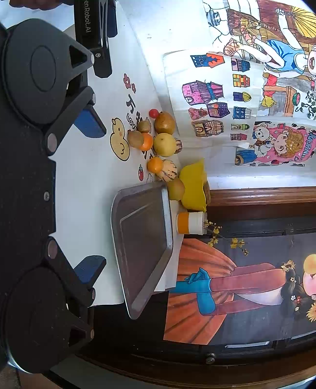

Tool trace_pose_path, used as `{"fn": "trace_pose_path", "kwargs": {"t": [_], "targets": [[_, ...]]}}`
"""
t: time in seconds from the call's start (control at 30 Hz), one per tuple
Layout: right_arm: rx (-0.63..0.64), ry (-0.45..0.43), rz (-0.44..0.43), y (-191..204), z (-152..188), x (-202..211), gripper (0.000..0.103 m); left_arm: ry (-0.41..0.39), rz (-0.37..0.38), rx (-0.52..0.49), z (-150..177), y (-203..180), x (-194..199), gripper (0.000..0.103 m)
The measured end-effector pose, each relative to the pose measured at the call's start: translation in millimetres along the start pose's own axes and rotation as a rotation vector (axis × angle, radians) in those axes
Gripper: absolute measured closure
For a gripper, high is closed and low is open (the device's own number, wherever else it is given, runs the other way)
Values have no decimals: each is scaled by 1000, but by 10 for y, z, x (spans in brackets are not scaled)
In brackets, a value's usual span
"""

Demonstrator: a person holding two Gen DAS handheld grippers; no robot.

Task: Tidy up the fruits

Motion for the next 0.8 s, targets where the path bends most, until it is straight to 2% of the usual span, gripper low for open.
{"fn": "trace_pose_path", "kwargs": {"t": [0.8], "targets": [[-1, 4, -1, -14, 10, -10, 1, 3, 0, 2, -3, -6, 3, 1]]}}
Point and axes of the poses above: each gripper's, at about its wrist camera, not at the fingertips, and x roughly against the way its jaws point, y to its left, z to its underside, the point moved 1 cm from there along -x, roughly the way its jaws point, and after that the axes turned 10 degrees about -z, right-handed, at the moved point
